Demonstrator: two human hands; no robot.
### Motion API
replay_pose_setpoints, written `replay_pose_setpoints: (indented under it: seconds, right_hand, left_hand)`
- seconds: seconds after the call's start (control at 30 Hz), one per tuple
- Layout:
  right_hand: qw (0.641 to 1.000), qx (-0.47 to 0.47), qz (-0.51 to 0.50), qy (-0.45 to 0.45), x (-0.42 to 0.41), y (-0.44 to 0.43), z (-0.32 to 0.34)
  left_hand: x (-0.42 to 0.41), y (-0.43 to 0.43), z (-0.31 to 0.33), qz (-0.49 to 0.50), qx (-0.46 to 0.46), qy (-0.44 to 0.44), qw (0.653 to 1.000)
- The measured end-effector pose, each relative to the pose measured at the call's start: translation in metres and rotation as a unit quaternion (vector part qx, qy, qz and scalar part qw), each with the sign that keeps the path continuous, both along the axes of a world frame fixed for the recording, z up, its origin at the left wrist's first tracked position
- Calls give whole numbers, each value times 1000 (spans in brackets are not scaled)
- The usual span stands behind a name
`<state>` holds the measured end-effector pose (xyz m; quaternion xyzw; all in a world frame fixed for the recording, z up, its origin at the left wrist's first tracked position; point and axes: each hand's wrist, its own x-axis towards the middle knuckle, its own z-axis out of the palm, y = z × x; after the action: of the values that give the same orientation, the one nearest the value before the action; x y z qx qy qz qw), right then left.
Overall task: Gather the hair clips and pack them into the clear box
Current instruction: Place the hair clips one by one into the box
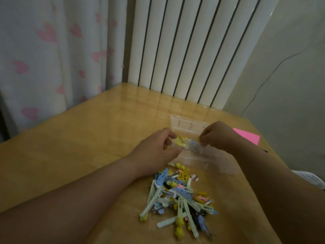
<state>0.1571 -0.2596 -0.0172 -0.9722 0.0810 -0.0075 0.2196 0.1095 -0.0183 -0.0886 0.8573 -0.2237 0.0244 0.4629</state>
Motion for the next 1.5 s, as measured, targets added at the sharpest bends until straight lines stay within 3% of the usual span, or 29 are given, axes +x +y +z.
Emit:
replay_pose_setpoints:
  seconds: [0.2, 0.43, 0.53, 0.67, 0.77, 1.27, 1.5]
  right_hand:
    - [1000, -11, -13, -6, 0, 6, -7]
    - [973, 46, 38, -223, -67, 4, -2]
    - [974, 87, 143, -153, -107, 3, 9]
    - [963, -11, 265, 41, -128, 5, 17]
    - [948, -60, 291, 116, -129, 7, 14]
    - [947, -139, 278, 85, -126, 10, 1]
    - [951, -98, 276, 98, -129, 12, 3]
  left_hand:
    - [-1, 0, 1, -1, 2, 5, 1000]
    - [-2, 0, 3, 0, 4, 1, 1000]
    - [-3, -1, 3, 3, 2, 3, 1000]
    - [-2, -4, 3, 13, -14, 3, 1000]
    - [-1, -4, 2, 15, -18, 3, 1000]
    - [0, 0, 0, 6, -25, 4, 1000]
    - [0, -1, 0, 1, -25, 4, 1000]
